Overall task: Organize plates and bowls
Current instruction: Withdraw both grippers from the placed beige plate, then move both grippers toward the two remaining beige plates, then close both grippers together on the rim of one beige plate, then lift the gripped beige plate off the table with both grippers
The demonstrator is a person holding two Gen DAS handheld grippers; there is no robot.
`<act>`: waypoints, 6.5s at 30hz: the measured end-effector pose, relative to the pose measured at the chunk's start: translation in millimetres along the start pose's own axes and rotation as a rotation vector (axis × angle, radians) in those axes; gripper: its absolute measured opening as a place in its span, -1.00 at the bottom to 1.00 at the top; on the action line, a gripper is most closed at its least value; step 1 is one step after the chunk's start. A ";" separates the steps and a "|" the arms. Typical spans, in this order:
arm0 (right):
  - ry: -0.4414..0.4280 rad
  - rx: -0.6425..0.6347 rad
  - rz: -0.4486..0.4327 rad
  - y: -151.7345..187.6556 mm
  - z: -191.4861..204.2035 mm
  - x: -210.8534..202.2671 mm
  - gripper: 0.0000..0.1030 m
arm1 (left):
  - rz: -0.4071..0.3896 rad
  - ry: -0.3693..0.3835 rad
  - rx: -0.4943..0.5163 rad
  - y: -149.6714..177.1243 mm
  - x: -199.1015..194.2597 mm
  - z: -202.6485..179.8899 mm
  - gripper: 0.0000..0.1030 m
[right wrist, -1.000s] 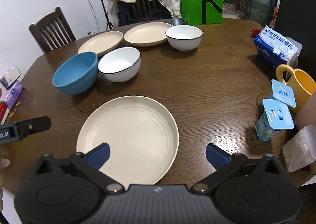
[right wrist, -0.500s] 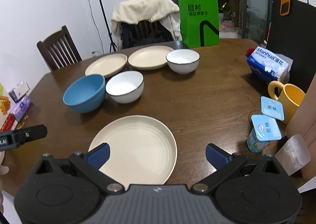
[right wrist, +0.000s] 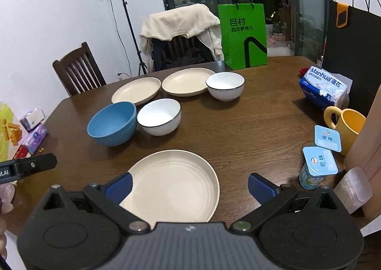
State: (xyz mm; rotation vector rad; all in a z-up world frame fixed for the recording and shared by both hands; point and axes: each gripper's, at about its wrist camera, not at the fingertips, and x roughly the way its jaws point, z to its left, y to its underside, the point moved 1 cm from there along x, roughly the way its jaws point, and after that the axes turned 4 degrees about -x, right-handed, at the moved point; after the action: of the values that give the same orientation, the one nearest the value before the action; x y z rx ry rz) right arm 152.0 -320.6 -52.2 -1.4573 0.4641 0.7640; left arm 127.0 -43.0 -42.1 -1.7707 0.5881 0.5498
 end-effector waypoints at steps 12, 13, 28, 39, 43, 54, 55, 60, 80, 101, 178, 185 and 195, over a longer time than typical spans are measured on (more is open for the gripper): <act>-0.046 -0.035 -0.018 -5.3 18.2 -14.3 1.00 | -0.050 -0.023 0.005 -7.7 -23.8 -1.9 1.00; -0.055 -0.038 -0.020 -6.5 19.7 -15.7 1.00 | -0.057 -0.025 0.007 -8.9 -26.7 -2.6 1.00; -0.104 -0.036 -0.025 -48.0 45.6 -9.7 1.00 | -0.110 -0.029 0.022 -54.8 -29.4 2.3 1.00; -0.112 -0.059 -0.013 -101.1 67.0 20.2 1.00 | -0.116 -0.042 -0.003 -103.3 -1.4 19.3 1.00; -0.108 -0.075 -0.013 -121.9 74.9 33.5 1.00 | -0.121 -0.050 -0.002 -123.8 10.0 20.5 1.00; -0.093 -0.099 0.017 -177.3 90.9 84.4 1.00 | -0.104 -0.063 -0.030 -171.5 50.7 34.7 1.00; -0.093 -0.098 0.020 -180.8 91.8 88.5 1.00 | -0.102 -0.065 -0.032 -175.8 54.5 36.1 1.00; -0.089 -0.093 0.040 -202.4 96.0 113.7 1.00 | -0.092 -0.071 -0.044 -195.8 74.6 44.1 1.00; -0.076 -0.121 0.119 -269.9 119.5 211.4 1.00 | -0.052 -0.104 -0.073 -257.2 159.4 70.5 1.00; -0.070 -0.062 0.192 -317.5 121.5 309.5 1.00 | 0.029 -0.149 -0.121 -286.5 248.2 115.4 1.00; 0.003 0.029 0.390 -249.3 106.3 488.8 -0.73 | 0.318 -0.150 -0.111 -230.8 443.3 154.4 -0.71; 0.015 -0.013 0.376 -247.7 114.4 487.5 -0.71 | 0.296 -0.162 -0.085 -233.2 438.4 149.8 -0.72; 0.020 -0.040 0.351 -247.7 118.5 476.6 -0.71 | 0.269 -0.167 -0.072 -234.5 423.0 144.9 -0.75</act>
State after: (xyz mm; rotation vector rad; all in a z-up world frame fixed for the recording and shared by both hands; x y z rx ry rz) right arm 635.7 -105.4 -201.6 -1.4391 0.7359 1.0411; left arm 590.8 105.5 -175.7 -1.7024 0.7013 0.9050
